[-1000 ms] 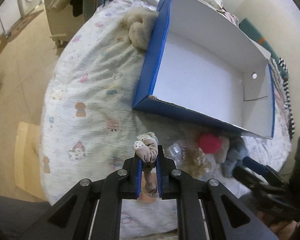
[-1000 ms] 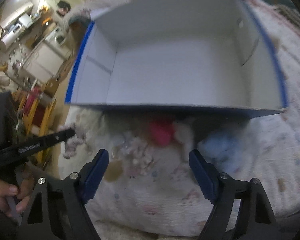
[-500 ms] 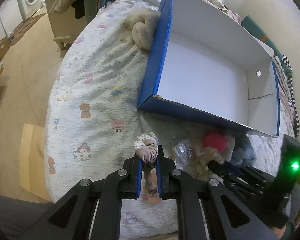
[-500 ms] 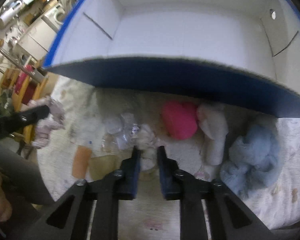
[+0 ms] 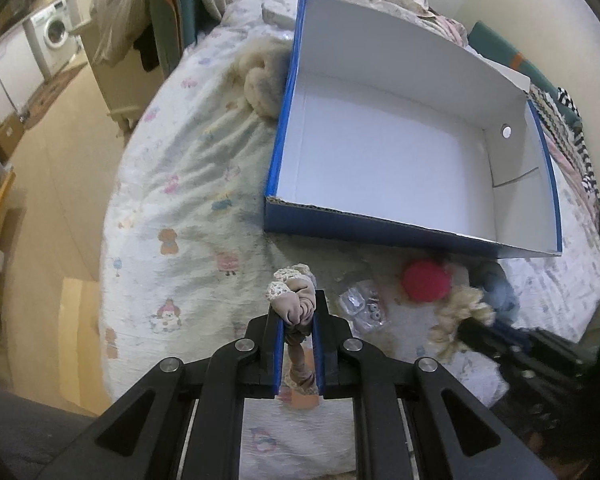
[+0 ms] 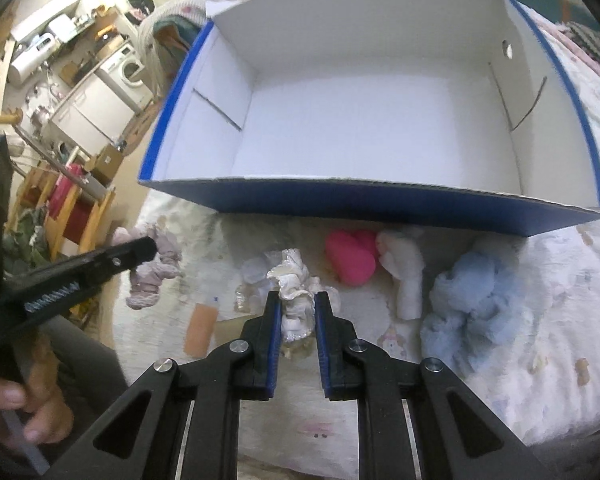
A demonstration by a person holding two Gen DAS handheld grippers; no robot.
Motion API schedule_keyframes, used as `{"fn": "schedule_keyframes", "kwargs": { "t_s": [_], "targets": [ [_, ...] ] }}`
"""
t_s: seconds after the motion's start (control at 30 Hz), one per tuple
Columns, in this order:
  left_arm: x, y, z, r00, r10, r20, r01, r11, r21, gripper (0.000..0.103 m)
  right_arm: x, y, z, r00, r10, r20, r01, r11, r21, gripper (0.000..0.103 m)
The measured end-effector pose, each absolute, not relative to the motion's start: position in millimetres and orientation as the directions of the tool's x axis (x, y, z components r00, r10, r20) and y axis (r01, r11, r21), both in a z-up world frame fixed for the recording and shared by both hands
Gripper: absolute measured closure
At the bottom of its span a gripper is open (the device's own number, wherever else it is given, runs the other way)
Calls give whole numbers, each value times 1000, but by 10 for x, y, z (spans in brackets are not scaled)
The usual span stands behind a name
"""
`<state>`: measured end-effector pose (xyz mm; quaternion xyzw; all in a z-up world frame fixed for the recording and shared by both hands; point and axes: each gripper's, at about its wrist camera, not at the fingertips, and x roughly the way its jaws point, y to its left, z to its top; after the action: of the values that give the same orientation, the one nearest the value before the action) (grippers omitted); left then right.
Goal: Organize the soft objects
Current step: 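Grasp the white scrunchie with the right tool while the left tool lifts the beige scrunchie, then carry both scrunchies over the box and lower them inside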
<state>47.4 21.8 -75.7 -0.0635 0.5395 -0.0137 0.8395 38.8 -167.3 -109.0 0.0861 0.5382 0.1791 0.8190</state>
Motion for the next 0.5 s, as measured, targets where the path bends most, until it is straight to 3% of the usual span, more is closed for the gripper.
{"fn": "schedule_keyframes", "kwargs": {
  "t_s": [0.5],
  "targets": [
    [396,237,-31,585,-109,-804,-2,991,-136,92,248,-2151,-410,504,469,-725,-169,877,450,85]
  ]
}}
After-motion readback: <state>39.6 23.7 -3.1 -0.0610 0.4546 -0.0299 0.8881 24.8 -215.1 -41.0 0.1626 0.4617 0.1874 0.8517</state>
